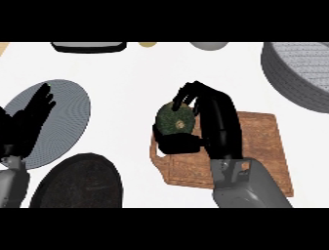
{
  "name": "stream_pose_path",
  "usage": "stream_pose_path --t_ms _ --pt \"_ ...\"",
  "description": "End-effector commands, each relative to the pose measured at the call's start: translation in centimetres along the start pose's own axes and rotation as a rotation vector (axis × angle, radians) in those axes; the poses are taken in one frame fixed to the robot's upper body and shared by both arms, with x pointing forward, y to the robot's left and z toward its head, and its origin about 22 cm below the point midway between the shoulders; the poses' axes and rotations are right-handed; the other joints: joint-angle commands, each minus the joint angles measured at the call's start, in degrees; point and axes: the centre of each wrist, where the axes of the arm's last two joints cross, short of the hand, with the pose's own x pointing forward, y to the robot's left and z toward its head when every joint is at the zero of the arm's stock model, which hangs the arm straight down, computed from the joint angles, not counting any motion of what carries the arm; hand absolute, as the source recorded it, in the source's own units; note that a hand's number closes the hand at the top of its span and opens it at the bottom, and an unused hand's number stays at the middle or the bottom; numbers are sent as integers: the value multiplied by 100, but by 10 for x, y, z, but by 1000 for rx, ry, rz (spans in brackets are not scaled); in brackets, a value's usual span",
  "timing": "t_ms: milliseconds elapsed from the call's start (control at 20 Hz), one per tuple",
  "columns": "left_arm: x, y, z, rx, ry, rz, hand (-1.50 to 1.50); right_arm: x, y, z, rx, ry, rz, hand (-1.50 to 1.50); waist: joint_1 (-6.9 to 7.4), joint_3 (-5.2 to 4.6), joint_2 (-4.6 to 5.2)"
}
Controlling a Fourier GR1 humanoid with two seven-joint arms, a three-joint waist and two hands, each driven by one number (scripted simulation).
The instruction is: Pick the squash from the cutting board and place it in the basket
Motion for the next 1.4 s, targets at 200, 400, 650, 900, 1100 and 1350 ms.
stream_pose_path --t_ms 200,400,650,900,1100,1350 --pt "9 -2 -10 -12 -4 10 0 59 -61 -29 -193 61 58 150 -1 -2 18" --pt "3 -5 0 -19 -4 -4 0 64 -98 -53 -238 53 93 150 40 2 20" --pt "21 -1 8 -18 10 -15 0 64 -128 -87 -331 96 109 150 84 4 14" --pt "10 -5 -9 -14 -19 -2 0 73 -147 -124 -437 123 122 150 80 0 37" --pt "5 -17 -12 -7 -19 0 0 49 -161 -144 -481 201 257 150 65 -1 48" --pt "-6 -2 -1 -21 -4 11 0 2 -203 -162 -551 263 277 150 104 2 50"
